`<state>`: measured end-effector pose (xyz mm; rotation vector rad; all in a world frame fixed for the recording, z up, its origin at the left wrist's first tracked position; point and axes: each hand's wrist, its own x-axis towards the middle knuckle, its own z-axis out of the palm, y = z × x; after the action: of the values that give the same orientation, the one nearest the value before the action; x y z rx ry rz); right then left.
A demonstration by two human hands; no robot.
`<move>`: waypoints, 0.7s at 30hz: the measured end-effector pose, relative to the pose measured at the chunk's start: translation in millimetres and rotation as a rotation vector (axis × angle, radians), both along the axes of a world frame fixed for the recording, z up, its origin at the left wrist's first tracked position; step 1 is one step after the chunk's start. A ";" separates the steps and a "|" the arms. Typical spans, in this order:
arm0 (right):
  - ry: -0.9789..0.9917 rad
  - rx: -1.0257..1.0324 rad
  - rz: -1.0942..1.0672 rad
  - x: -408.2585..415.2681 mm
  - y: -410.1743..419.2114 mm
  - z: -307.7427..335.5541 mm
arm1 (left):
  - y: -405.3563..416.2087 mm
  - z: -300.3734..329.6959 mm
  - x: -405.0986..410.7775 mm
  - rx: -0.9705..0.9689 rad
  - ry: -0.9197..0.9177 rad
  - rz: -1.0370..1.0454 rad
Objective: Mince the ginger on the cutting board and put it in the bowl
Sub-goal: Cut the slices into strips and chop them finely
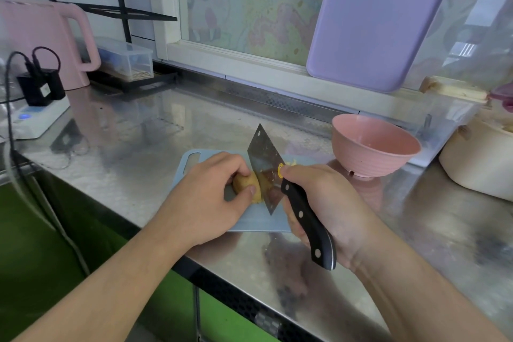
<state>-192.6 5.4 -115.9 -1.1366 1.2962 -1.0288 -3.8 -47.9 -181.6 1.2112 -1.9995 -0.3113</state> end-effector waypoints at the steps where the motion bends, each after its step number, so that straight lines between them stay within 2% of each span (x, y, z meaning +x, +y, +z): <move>1: -0.005 0.000 0.001 -0.2 0.9 0.9 | -0.2 0.3 -0.1 0.000 0.000 0.001; 12: -0.066 0.125 0.011 -4.0 1.8 3.6 | 1.2 1.3 0.1 0.020 0.003 0.010; 21: -0.011 0.016 0.019 -4.3 1.9 4.0 | 3.0 2.2 -0.2 0.026 0.004 0.015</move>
<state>-196.9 7.3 -111.9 -1.1280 1.2806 -1.0082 -3.9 -44.9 -179.4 1.2403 -1.9872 -0.3327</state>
